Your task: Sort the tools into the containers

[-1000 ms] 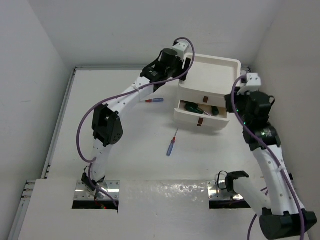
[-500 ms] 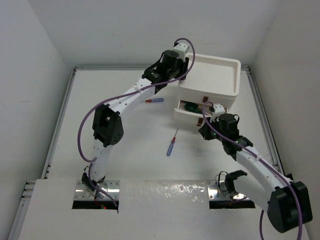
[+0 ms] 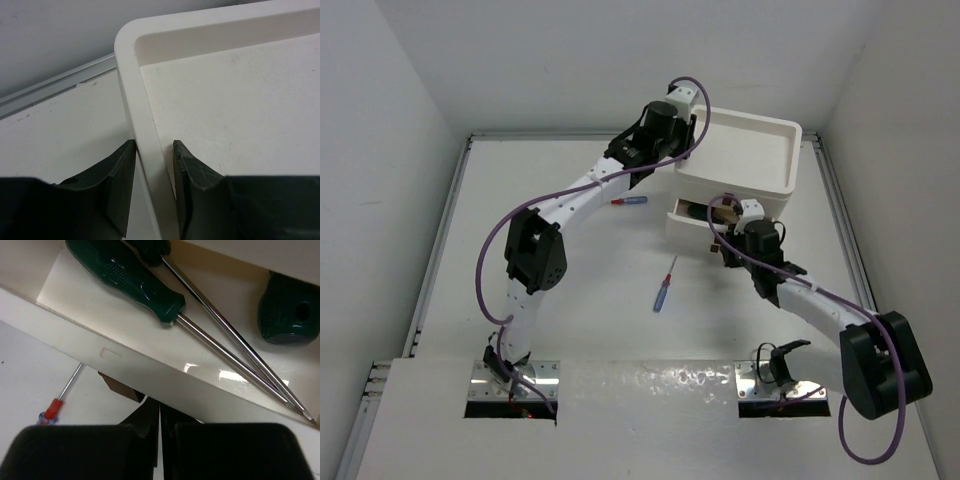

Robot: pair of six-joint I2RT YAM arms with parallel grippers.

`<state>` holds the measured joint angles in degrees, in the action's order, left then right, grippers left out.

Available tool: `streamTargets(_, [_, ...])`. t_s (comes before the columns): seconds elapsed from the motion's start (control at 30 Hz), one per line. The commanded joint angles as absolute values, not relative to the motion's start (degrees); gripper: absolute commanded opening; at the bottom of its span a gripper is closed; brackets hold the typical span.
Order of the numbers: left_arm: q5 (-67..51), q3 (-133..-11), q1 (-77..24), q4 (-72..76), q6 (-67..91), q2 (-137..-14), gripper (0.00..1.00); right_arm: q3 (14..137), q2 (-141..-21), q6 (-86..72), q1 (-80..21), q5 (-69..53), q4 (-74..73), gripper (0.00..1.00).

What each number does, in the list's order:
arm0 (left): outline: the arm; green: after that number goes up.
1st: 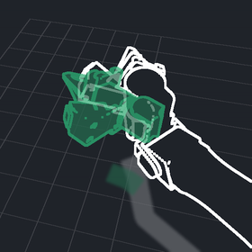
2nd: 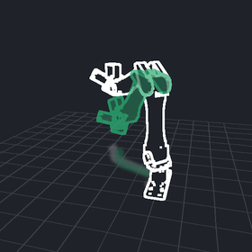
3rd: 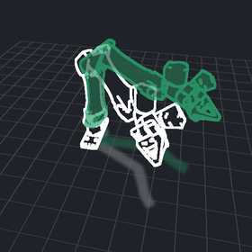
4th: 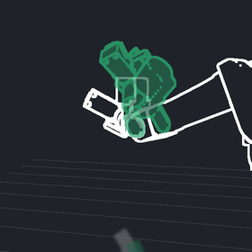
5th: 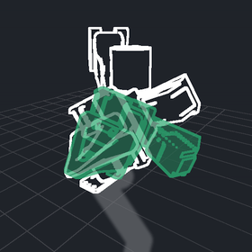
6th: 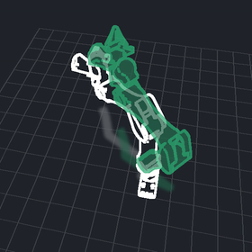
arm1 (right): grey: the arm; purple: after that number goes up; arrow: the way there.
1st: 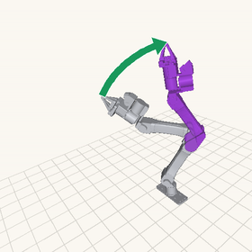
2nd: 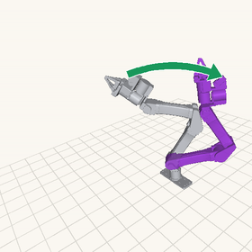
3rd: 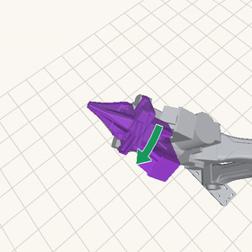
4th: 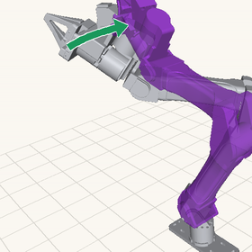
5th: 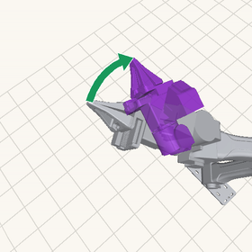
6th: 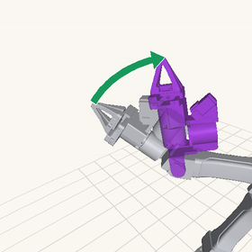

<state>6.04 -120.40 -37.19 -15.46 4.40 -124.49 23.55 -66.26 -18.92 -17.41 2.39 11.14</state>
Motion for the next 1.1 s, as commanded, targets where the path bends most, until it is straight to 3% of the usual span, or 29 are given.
streamTargets(0.0, [7.12, -117.6, -35.86, -22.5, 0.7, -125.77, 0.0, 28.21, -69.07, -17.4, -17.14, 8.52, 21.97, 0.0])
streamTargets(0.77, [6.68, -115.75, -36.65, -22.15, -2.55, -124.81, 0.0, 34.18, -83.4, -13.19, -16.96, 15.38, 32.53, 0.0])
streamTargets(0.9, [6.24, -115.05, -36.74, -22.06, -2.55, -124.37, 0.0, 36.56, -83.59, -7.84, -16.96, 6.97, 25.34, 0.0])
streamTargets(1.03, [6.15, -114.61, -36.83, -21.62, -2.64, -124.28, 0.0, 35.16, -83.23, -2.64, -16.88, -6.75, 20.13, 0.27])
streamTargets(1.07, [6.15, -114.61, -36.74, -21.62, -2.72, -124.19, 0.0, 34.37, -83.15, -2.38, -16.96, -7.9, 20.65, 0.45])
